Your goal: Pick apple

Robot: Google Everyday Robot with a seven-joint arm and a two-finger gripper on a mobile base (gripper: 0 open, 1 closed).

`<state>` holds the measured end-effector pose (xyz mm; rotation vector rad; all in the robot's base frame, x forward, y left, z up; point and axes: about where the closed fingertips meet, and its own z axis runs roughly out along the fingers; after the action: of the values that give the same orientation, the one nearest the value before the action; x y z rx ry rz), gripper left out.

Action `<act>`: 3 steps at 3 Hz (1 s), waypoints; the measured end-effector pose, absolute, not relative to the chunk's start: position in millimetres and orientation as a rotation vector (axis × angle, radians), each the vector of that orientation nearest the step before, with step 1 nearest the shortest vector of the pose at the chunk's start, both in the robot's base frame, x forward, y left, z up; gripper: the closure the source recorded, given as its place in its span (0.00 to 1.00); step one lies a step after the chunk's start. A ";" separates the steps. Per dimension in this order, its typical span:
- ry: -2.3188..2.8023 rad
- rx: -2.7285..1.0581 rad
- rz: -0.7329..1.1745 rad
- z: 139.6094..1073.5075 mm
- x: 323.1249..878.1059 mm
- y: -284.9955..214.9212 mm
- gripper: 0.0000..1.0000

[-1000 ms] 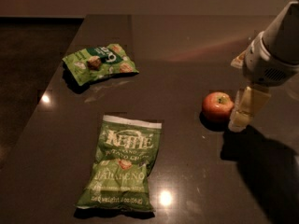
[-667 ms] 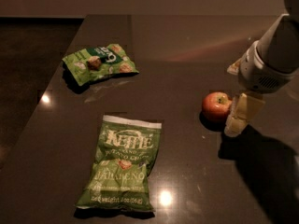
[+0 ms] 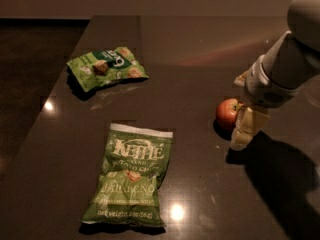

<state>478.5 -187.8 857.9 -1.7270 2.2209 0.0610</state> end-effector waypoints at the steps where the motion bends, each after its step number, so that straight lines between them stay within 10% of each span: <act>1: 2.223 -1.724 0.068 855.8 481.9 -185.6 0.18; 3: 2.222 -1.733 0.093 854.3 483.6 -182.7 0.65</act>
Offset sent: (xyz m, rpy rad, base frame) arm 0.0063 0.0051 -0.0040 0.0188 0.0227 0.0064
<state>483.6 -182.7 854.3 -1.7327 2.2223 0.0929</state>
